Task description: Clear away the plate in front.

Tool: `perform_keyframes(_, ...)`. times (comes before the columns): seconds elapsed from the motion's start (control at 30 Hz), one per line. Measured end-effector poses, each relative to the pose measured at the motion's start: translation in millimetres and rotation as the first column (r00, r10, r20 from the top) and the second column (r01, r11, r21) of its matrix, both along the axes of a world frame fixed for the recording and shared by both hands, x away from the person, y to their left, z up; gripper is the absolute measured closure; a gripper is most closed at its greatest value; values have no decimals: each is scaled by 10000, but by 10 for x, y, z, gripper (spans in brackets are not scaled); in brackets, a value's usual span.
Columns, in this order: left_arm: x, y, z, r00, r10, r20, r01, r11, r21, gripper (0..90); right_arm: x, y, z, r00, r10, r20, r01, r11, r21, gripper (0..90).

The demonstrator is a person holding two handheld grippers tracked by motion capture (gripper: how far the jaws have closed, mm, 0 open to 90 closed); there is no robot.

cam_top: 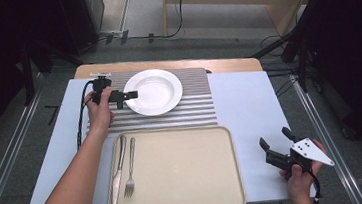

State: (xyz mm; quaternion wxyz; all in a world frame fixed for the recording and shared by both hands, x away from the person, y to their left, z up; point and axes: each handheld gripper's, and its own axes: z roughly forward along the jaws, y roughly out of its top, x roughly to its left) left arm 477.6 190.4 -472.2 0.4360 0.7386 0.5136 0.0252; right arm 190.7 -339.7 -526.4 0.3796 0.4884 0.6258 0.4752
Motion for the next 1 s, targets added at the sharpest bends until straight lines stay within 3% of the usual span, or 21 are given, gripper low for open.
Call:
perform_keyframes(0.1, 64, 8, -49, 9993, 75, -357, -82, 9998, -187, 71, 0, 2, 0, 10000, -8, -6, 8, 10000, -13, 133)
perform_keyframes(0.2, 112, -4, -104, 9979, 276, -583, -277, 9996, -19, 79, 1, 2, -1, 10000, -12, -3, 12, 10000, -17, 133)
perform_keyframes(0.3, 160, -29, -174, 9925, 648, -1039, -657, 9978, -51, 165, 2, 2, -1, 10000, -12, -6, 12, 10000, -24, 133)
perform_keyframes(0.4, 200, -72, -246, 9812, 908, -1702, -928, 9957, -33, 307, 2, 3, -1, 10000, -10, -5, 10, 10000, -27, 133)
perform_keyframes(0.47, 213, -114, -286, 9741, 1097, -1979, -1070, 9940, 244, 408, 2, 4, -1, 10000, -16, -20, 16, 10000, -27, 133)
perform_keyframes(0.53, 210, -154, -288, 9768, 1156, -1800, -1099, 9931, 417, 448, 4, 4, -2, 10000, -28, -16, 28, 10000, -30, 134)
perform_keyframes(0.57, 203, -187, -279, 9788, 1217, -1645, -1082, 9901, 889, 483, 4, 3, -2, 10000, -30, -15, 30, 10000, -30, 134)
perform_keyframes(0.63, 196, -217, -268, 9782, 1408, -1529, -1210, 9838, 1320, 553, 4, 4, -2, 10000, -17, -28, 17, 10000, -26, 134)
perform_keyframes(0.67, 197, -218, -267, 9774, 1442, -1549, -1242, 9835, 1318, 562, 5, 5, -3, 10000, -11, -42, 11, 10000, -25, 134)
perform_keyframes(0.83, 199, -209, -253, 9722, 1579, -1732, -1411, 9844, 1051, 584, 4, 8, -3, 10000, -20, -62, 20, 10000, -39, 135)
perform_keyframes(0.93, 187, -204, -207, 9747, 1472, -1681, -1438, 9891, 321, 639, 5, 9, -3, 10000, -38, -71, 38, 10000, -48, 136)
perform_keyframes(1.0, 168, -235, -150, 9801, 1104, -1647, -1183, 9922, -387, 708, 6, 10, -3, 10000, -46, -72, 45, 10000, -42, 136)
